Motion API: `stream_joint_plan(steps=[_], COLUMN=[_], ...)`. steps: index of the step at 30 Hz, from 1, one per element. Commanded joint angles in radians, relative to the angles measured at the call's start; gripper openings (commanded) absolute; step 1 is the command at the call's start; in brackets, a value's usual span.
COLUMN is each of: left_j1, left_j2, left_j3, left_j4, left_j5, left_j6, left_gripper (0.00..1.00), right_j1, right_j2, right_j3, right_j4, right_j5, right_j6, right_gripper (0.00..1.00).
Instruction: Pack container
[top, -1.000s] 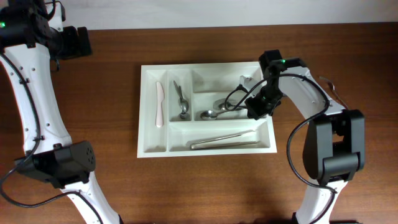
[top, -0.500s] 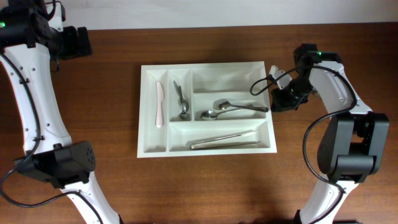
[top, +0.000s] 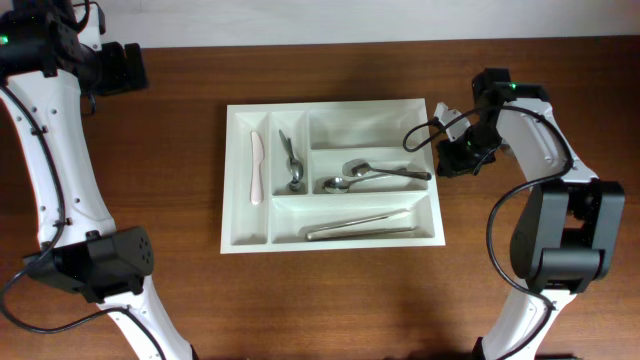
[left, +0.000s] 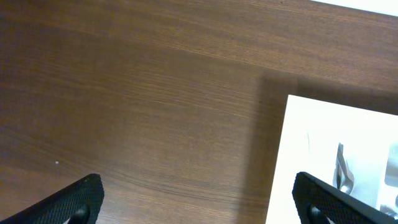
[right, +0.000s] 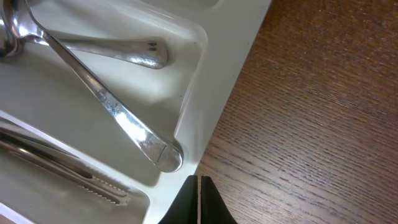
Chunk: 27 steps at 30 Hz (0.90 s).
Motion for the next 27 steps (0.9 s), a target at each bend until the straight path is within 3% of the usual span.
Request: stream_joint_plan(steps=[1, 27], left_j1=[0.004, 0.004], left_j2=[-0.013, -0.013], left_j3=[0.006, 0.006], left_j4=[0.0, 0.0], left_j5=[0.004, 0.004], left_j6=[-0.006, -0.006], left_gripper=[0.99, 0.99], right_j1=[0.006, 0.064], right_j2=[0.015, 0.043], right_j3=[0.013, 0.003], right_j4=[0.002, 0.04], right_j5=[0.008, 0.009], right_j6=[0.01, 0.032], right_gripper=[0.04, 0.04])
